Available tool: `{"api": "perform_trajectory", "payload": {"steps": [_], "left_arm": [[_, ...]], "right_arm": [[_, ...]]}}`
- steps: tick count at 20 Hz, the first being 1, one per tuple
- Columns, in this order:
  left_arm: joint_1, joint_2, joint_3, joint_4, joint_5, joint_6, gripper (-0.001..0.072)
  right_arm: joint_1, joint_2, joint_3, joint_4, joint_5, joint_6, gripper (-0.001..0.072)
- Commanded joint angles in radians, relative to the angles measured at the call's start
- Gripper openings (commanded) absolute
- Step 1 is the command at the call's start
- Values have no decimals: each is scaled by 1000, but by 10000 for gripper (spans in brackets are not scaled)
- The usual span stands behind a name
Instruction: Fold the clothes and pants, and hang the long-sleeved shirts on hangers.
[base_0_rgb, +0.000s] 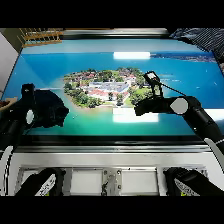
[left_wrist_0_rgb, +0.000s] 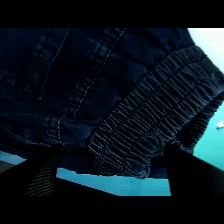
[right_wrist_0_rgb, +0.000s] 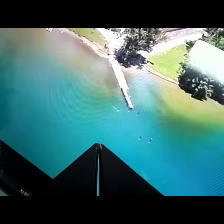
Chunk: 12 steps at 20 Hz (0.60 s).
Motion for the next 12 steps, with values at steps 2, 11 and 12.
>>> {"api": "perform_trajectory", "payload": {"steps": [2,11,12], "left_arm": [[-1,-29,-65,22,112,2,657],[-334,-246,293,-181,24,-6,13],[-412,-255,352,-218,50,-6,13]], "right_arm": [[1,-1,0,0,0,0,43],[1,-1,0,1,0,0,43],[1,-1,0,1,1,1,43]]}}
